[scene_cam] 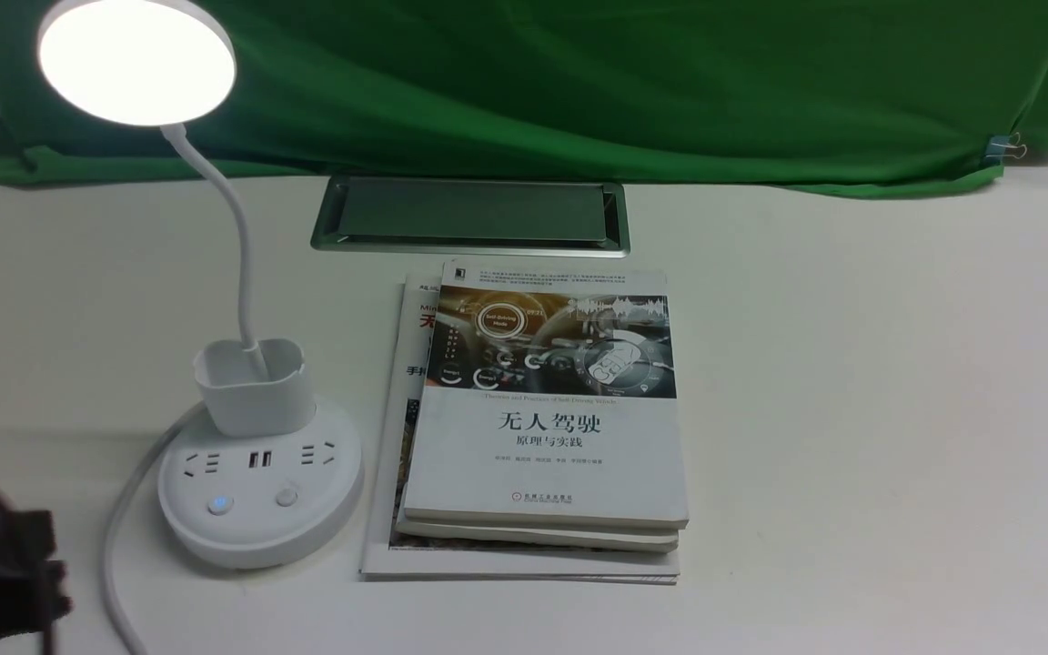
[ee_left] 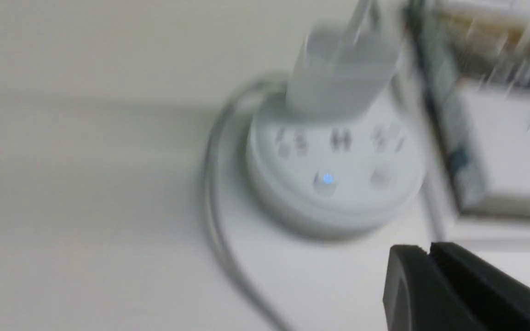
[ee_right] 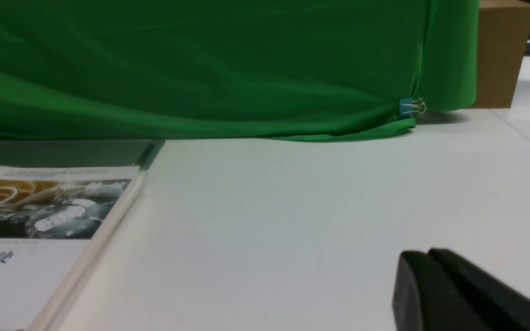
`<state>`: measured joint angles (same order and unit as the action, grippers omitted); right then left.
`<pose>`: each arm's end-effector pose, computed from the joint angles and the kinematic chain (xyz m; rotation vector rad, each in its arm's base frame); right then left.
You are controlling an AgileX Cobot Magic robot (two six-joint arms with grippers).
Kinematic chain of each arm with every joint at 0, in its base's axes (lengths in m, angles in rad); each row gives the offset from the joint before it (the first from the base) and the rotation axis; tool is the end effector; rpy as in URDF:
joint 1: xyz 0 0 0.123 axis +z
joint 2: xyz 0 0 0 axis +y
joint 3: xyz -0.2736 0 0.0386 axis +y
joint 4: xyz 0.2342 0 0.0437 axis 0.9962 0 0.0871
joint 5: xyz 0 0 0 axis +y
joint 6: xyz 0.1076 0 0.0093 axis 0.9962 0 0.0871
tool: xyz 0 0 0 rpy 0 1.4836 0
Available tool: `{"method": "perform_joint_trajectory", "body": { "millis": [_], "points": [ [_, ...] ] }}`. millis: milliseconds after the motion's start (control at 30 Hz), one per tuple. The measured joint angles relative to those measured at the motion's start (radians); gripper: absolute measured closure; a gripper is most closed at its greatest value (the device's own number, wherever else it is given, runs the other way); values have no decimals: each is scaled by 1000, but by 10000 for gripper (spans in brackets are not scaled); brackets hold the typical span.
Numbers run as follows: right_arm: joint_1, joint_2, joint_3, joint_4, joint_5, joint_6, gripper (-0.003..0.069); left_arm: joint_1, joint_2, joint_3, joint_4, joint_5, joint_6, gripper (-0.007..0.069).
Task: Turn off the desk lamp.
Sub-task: Use the left arm to press the button switch on the lamp holder
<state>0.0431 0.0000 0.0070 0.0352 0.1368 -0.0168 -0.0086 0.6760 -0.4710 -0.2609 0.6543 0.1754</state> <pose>0.0686 0.0035 0.1975 -0.0241 1.6274 0.0509 0.1263 -0.0181 0.2462 0.0504 2.3230 -0.2044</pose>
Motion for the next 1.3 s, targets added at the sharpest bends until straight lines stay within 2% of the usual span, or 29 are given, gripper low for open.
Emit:
{"method": "perform_joint_trajectory", "body": {
  "millis": [133, 267, 333, 433, 500, 600, 633, 667, 700, 733, 767, 900, 1300],
  "points": [
    [0, 0, 0, 0, 0, 0, 622, 0, 191, -36, -58, 14, 88, 606],
    [0, 0, 0, 0, 0, 0, 622, 0, 341, -92, -227, 7, 266, 606],
    [0, 0, 0, 0, 0, 0, 622, 0, 386, -114, -289, -7, 319, 606],
    [0, 0, 0, 0, 0, 0, 622, -11, 469, -162, -295, -39, 360, 606],
    [0, 0, 0, 0, 0, 0, 622, -37, 511, -188, -254, -44, 350, 606],
    [0, 0, 0, 0, 0, 0, 622, -151, 593, -262, -52, -59, 209, 606],
    [0, 0, 0, 0, 0, 0, 622, -151, 593, -267, -36, -61, 196, 606],
    [0, 0, 0, 0, 0, 0, 622, -218, 637, -308, 81, -71, 81, 606],
    [0, 0, 0, 0, 0, 0, 622, -225, 642, -308, 95, -71, 81, 606],
    [0, 0, 0, 0, 0, 0, 622, -275, 689, -352, 202, -72, -32, 606],
    [0, 0, 0, 0, 0, 0, 622, -290, 710, -367, 238, -70, -64, 606],
    [0, 0, 0, 0, 0, 0, 622, -313, 795, -414, 261, -55, -118, 606],
    [0, 0, 0, 0, 0, 0, 622, -313, 956, -411, 269, -106, -125, 606]
  ]
}}
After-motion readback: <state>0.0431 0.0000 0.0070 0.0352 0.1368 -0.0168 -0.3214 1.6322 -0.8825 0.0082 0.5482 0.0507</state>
